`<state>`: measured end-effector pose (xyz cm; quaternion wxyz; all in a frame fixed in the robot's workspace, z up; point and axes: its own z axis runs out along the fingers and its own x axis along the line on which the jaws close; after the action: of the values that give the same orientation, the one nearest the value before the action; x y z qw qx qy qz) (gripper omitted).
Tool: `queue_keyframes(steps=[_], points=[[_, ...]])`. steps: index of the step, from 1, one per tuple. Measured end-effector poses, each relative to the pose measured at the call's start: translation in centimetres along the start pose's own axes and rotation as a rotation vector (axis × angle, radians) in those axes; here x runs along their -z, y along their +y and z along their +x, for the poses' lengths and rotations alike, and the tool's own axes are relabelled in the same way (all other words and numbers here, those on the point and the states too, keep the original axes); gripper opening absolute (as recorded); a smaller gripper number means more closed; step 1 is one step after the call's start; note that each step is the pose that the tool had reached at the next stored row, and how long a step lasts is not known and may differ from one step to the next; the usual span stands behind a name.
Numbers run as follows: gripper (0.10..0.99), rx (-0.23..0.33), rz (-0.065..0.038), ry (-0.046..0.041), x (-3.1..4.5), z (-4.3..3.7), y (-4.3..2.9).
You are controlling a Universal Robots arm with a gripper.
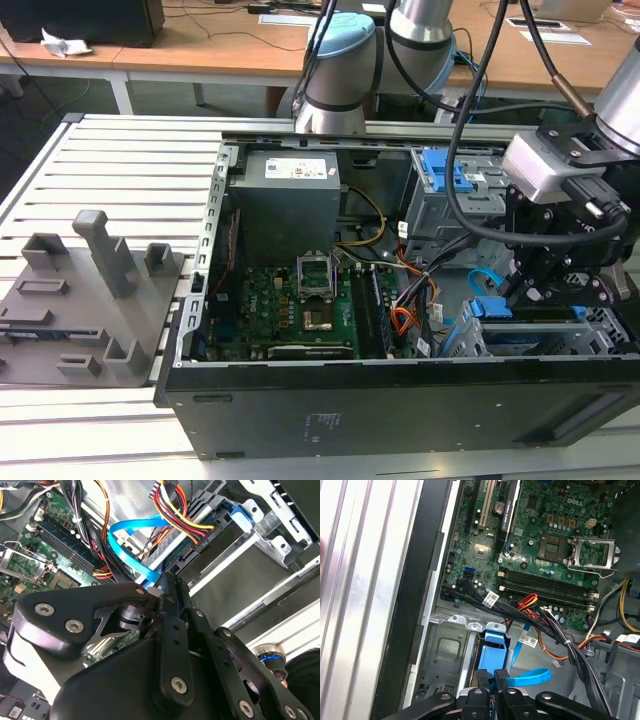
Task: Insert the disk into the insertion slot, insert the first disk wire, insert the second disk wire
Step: 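Insert the second disk wire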
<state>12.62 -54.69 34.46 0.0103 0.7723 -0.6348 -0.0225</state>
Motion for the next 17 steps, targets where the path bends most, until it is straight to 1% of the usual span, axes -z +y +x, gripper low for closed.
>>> queue_keyframes(steps=[3,5,6,7,8,13,14,17], points=[[0.165,0.000,0.000,0.0000,0.00,0.00,0.00],[0.165,-0.004,0.000,-0.0007,0.10,0.03,-0.19],[0.165,-0.007,0.001,-0.0018,0.42,0.03,-0.19],[0.165,-0.011,0.000,-0.0003,0.98,0.02,-0.22],[0.165,-0.014,0.000,-0.0004,1.10,0.01,-0.24],[0.165,-0.017,0.000,-0.0003,1.11,0.01,-0.24],[0.165,-0.023,0.000,-0.0006,1.11,0.00,-0.25],[0.165,-0.096,0.002,-0.0039,1.10,0.01,-0.25]])
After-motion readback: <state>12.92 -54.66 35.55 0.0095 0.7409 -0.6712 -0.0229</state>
